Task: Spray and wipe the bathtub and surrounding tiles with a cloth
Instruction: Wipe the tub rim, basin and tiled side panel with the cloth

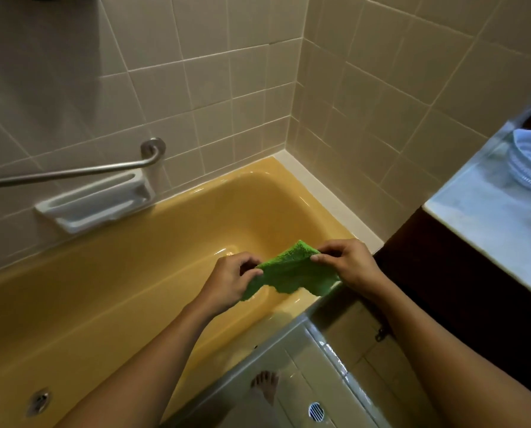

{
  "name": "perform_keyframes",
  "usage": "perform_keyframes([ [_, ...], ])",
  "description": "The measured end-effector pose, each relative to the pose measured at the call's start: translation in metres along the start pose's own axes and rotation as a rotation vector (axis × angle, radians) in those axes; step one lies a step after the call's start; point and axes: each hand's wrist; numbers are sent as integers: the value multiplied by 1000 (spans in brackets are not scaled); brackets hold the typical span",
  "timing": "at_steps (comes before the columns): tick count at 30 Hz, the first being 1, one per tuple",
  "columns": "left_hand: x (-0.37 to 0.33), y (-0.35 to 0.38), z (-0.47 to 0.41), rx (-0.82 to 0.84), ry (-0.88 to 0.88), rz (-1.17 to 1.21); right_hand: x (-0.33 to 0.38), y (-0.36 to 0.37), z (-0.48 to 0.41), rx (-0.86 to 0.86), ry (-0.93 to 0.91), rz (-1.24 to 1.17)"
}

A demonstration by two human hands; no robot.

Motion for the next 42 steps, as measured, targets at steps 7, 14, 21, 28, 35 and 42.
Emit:
perform_keyframes([
  [7, 22, 30, -78, -37, -26, -21, -40, -28, -86, 118, -76, 76],
  [14, 60, 85, -144, -145, -129, 17, -104, -30, -178, 256, -96, 78],
  [21, 116, 158, -161, -308, -297, 2, -180, 0, -249, 470, -530, 296],
  [28, 155, 249, -132, -95, -543, -18, -275, 38, -241, 866, -751, 731],
  [35, 169, 301, -115, -290, -584, 85, -272, 68, -236, 906, -602, 863],
  [42, 181, 290, -120, -412, -665, 142, -260, 131, -248, 971, -523, 1035],
])
Point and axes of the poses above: each hand's wrist, its own z-axis away from the middle knuckle, its own y-axis out of the palm, x = y × z, and after that the axes turned 7 degrees about z, right-handed
